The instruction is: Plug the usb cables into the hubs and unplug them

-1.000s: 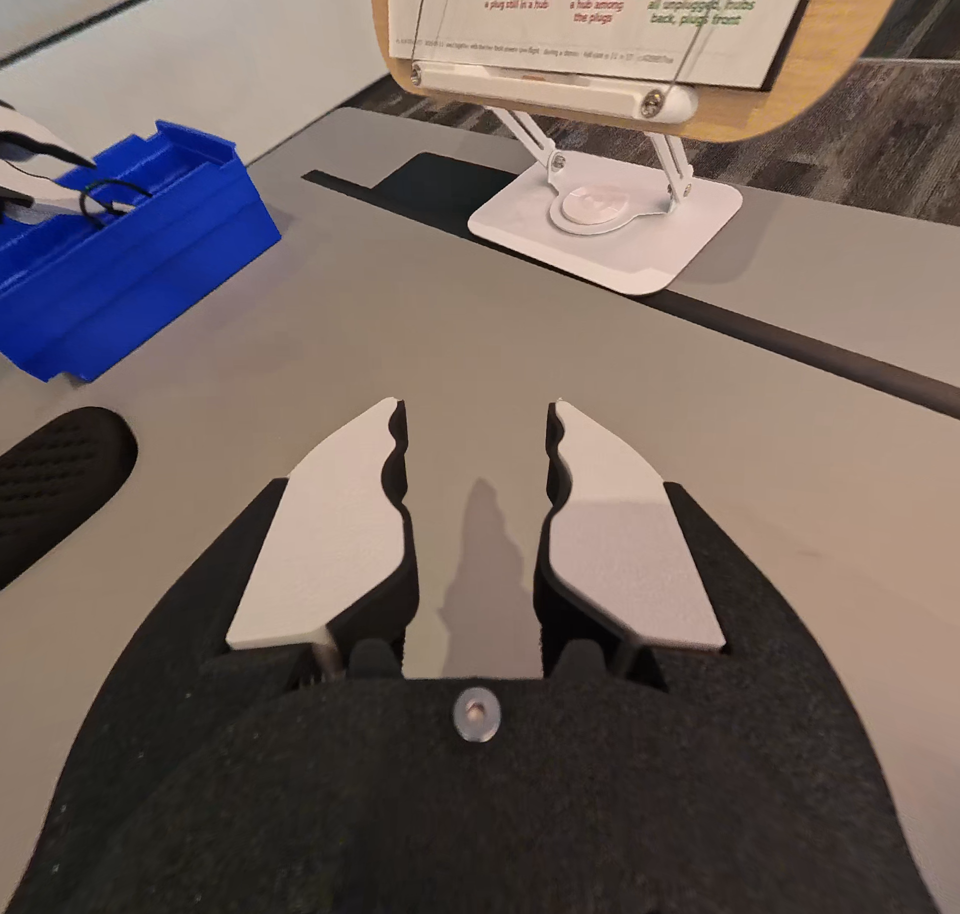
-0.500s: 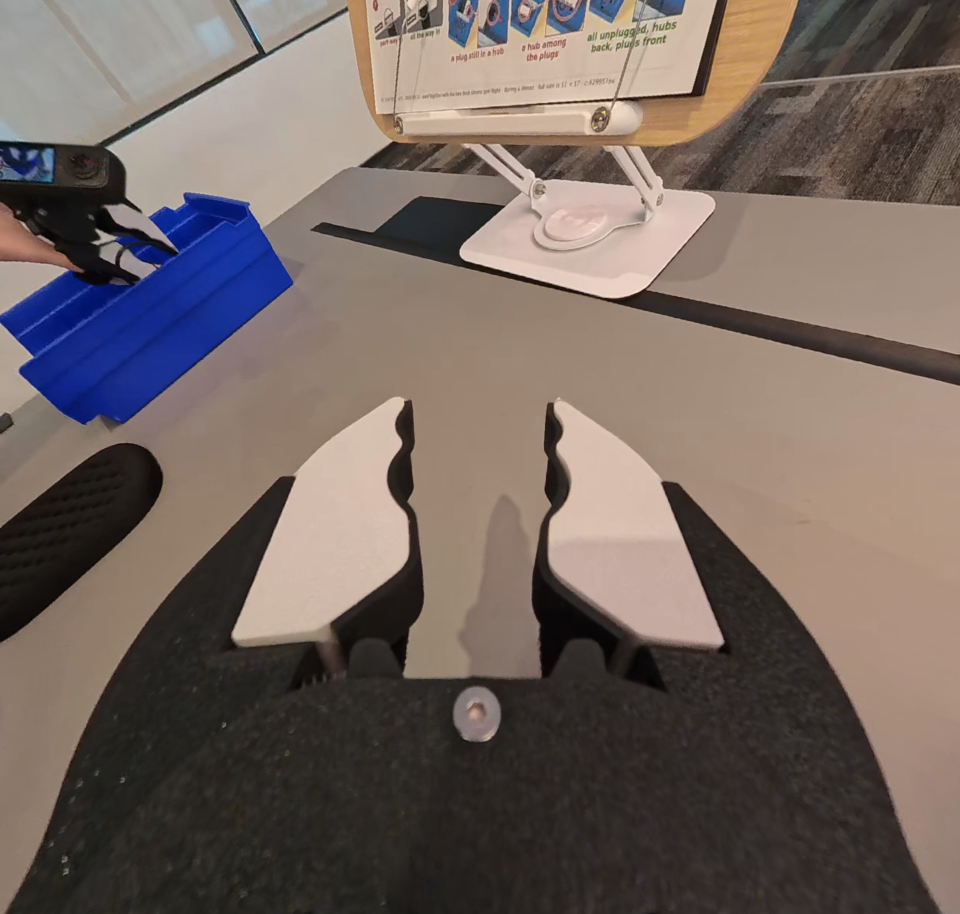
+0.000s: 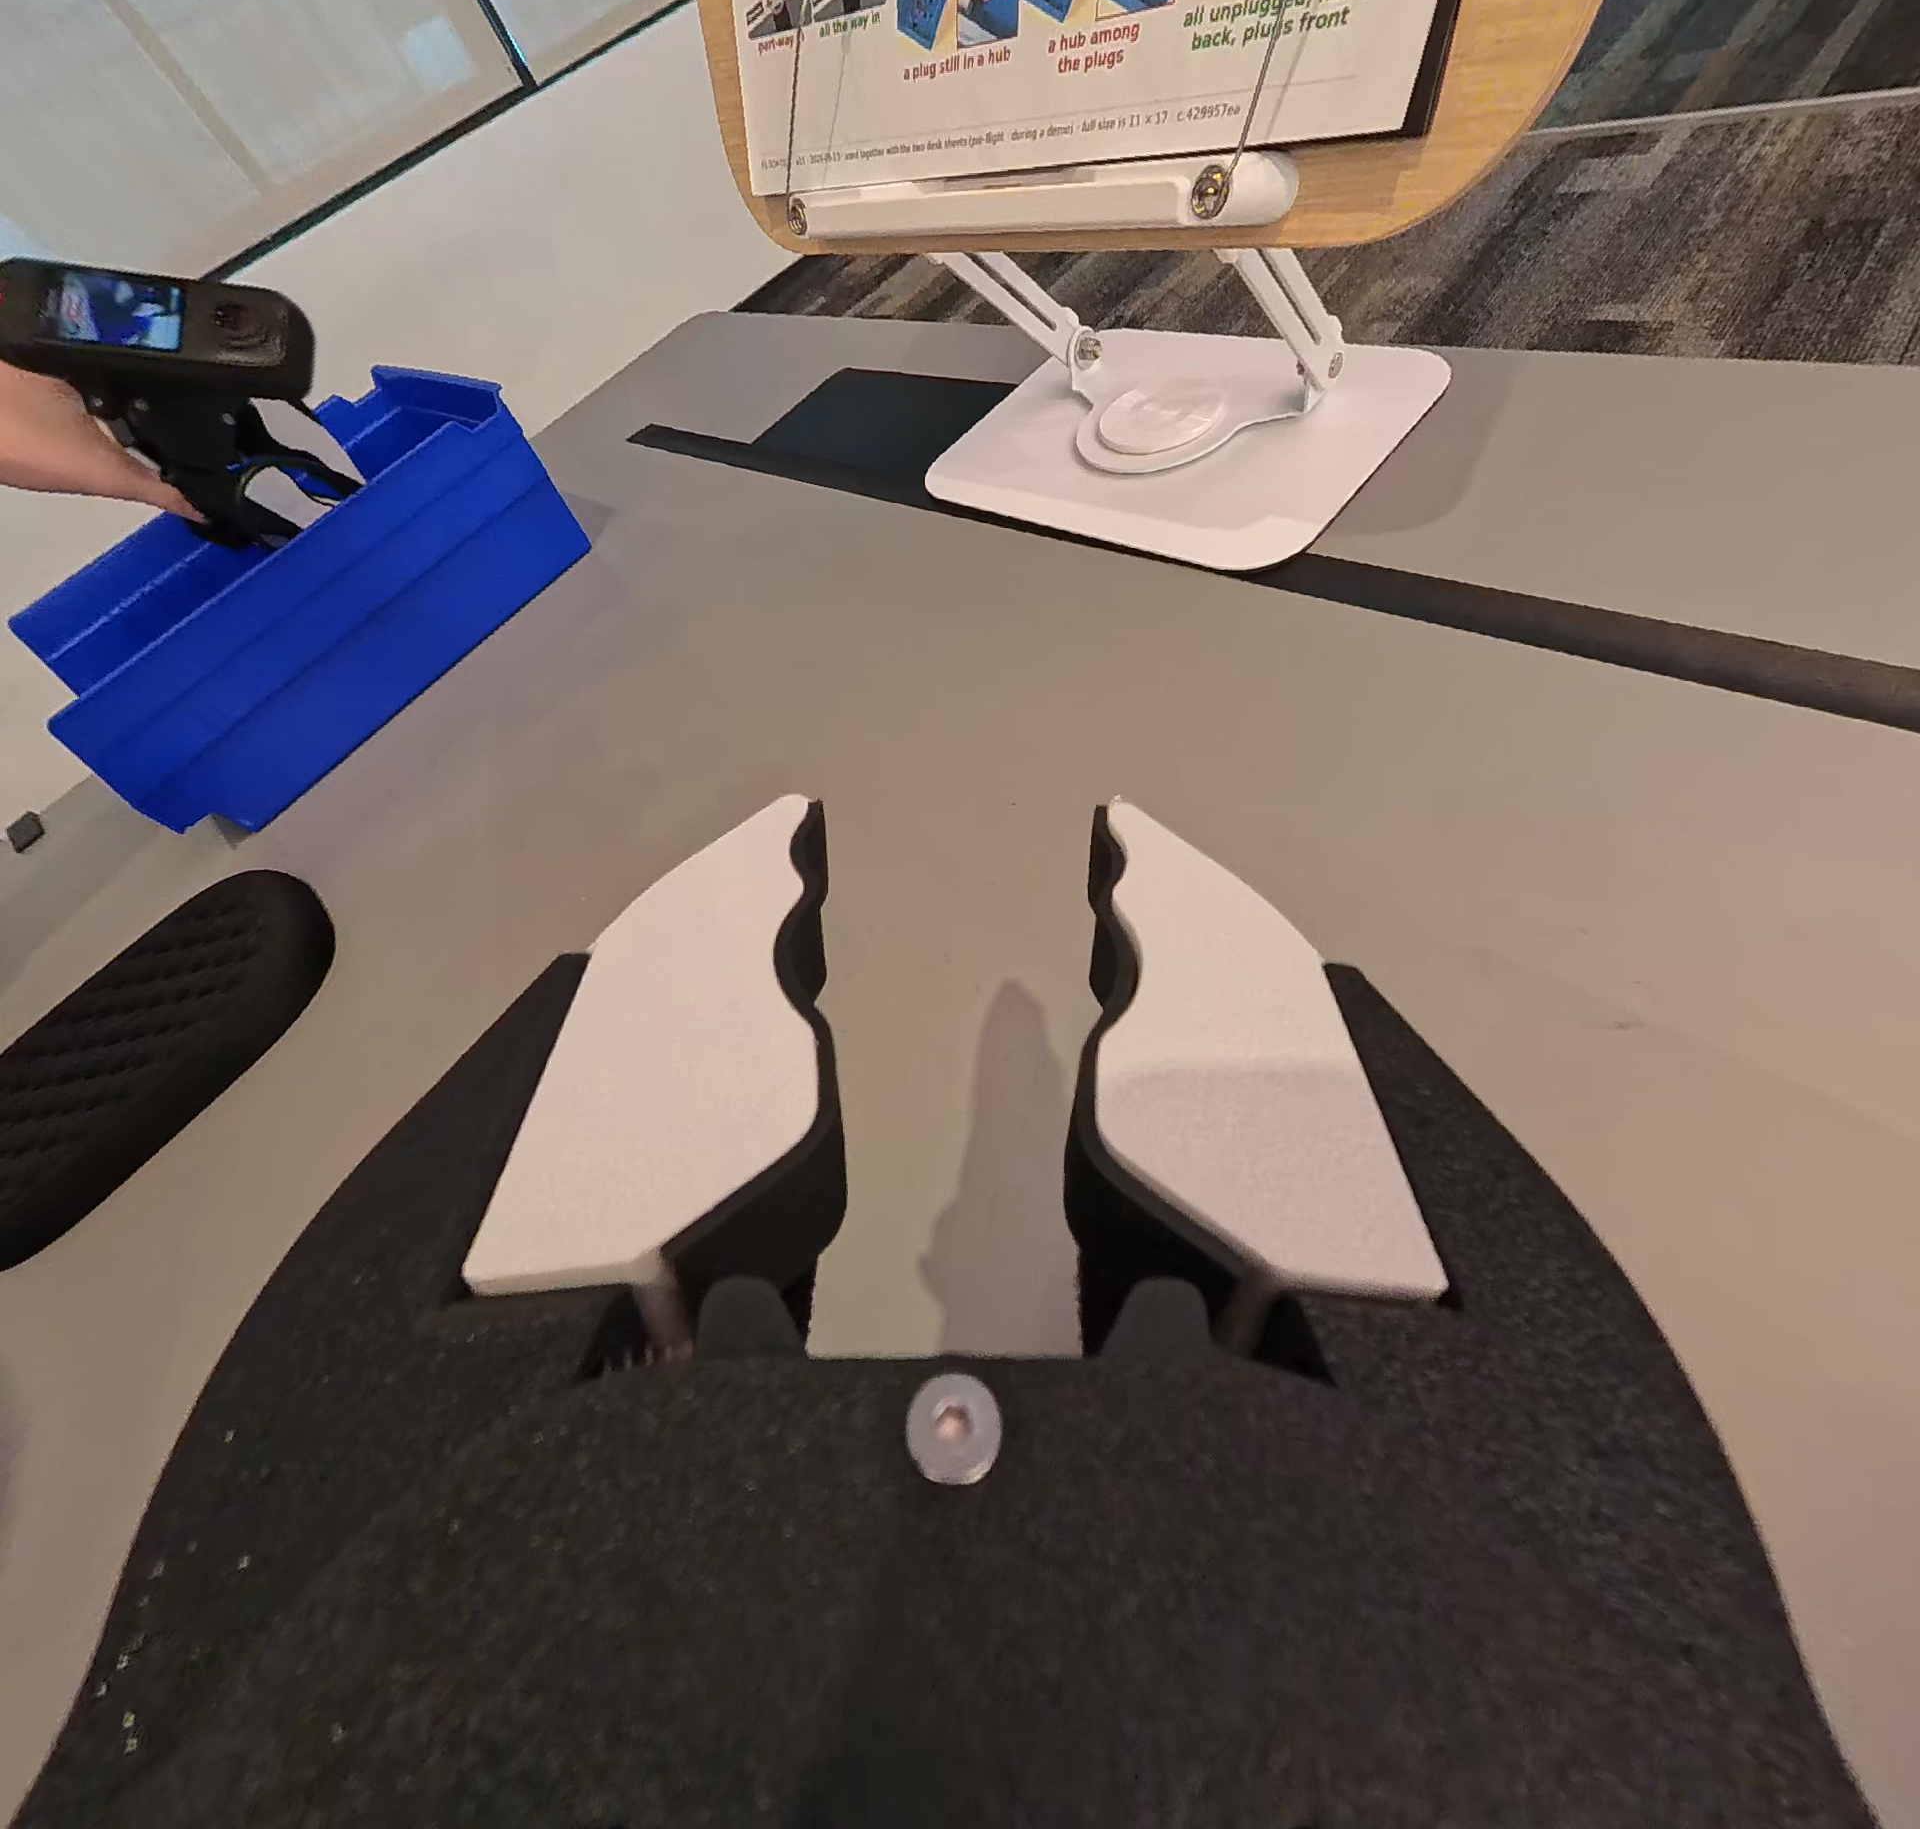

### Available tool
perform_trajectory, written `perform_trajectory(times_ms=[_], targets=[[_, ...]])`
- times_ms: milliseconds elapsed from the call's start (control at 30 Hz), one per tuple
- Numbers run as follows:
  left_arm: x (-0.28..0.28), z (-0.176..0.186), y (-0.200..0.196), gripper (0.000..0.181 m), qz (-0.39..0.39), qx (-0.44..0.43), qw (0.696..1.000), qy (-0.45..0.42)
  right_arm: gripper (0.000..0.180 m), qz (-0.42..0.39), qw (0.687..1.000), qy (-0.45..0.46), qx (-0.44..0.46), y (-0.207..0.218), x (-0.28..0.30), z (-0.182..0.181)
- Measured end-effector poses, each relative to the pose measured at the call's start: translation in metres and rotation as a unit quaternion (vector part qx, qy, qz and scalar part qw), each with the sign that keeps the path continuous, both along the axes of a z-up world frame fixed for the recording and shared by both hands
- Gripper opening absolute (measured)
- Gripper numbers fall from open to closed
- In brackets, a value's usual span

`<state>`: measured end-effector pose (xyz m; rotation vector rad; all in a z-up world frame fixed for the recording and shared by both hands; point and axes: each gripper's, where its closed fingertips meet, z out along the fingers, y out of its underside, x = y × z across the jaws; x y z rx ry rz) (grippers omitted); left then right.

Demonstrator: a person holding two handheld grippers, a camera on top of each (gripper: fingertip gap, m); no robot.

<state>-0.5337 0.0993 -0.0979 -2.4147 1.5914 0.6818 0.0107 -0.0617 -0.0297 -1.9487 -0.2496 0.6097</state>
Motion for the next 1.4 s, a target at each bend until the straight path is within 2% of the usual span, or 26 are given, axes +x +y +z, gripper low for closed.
perform_trajectory(times_ms=[167,333,467,633,833,1000,1133,1267,1400], targets=[[-0.002,-0.004,0.004,0.020,0.005,-0.010,1.000,0.006,0.048,0.002,1.000,0.000,-0.003,0.000,-0.002,-0.003],[-0.002,0.005,0.004,0.019,0.022,0.005,0.999,-0.029,0.047,0.007,1.000,0.004,-0.010,0.002,-0.004,-0.008],[0.000,0.033,0.002,0.018,0.021,0.051,0.995,-0.084,0.046,0.020,1.000,0.000,-0.015,0.003,-0.009,-0.013],[0.024,0.092,-0.017,0.017,-0.013,0.105,0.982,-0.158,0.045,0.066,0.998,-0.016,0.010,0.001,-0.028,-0.009],[0.107,0.169,-0.068,0.017,-0.119,0.157,0.954,-0.228,0.044,0.179,0.977,-0.063,0.092,-0.016,-0.084,0.020],[0.208,0.211,-0.125,0.017,-0.228,0.167,0.910,-0.302,0.044,0.236,0.943,-0.134,0.191,-0.029,-0.123,0.066],[0.276,0.221,-0.170,0.017,-0.299,0.153,0.876,-0.345,0.047,0.241,0.915,-0.177,0.270,-0.030,-0.132,0.103],[0.318,0.216,-0.205,0.017,-0.344,0.129,0.854,-0.368,0.048,0.266,0.881,-0.200,0.336,-0.048,-0.135,0.131],[0.343,0.205,-0.222,0.017,-0.366,0.109,0.843,-0.380,0.047,0.310,0.851,-0.207,0.370,-0.073,-0.147,0.138]])
